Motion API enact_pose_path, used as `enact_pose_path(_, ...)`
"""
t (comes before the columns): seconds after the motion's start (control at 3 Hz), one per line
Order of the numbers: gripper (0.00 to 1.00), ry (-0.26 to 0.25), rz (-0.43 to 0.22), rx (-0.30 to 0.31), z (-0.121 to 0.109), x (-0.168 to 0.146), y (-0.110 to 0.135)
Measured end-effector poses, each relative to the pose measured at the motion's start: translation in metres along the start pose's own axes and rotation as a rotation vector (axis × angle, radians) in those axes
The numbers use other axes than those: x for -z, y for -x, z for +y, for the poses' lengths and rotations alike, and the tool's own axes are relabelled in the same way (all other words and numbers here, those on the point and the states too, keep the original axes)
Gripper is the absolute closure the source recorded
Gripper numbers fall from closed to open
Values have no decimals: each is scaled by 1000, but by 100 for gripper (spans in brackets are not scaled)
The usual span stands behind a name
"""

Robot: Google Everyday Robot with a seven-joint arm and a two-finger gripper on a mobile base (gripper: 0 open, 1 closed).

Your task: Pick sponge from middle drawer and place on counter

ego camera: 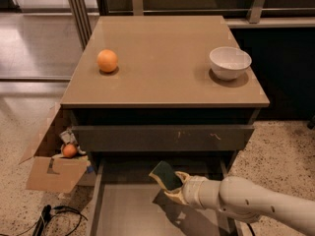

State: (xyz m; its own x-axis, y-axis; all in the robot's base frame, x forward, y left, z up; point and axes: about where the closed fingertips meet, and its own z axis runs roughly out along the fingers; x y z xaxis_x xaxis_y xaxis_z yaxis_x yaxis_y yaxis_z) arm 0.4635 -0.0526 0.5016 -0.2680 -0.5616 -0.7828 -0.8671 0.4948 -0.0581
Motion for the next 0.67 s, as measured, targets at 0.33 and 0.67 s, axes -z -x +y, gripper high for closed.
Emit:
enact_pose_path(0.33,100,-13,-7,30,-27,47,32)
enact_pose_path(0.67,100,49,-2,65,-12,56,45)
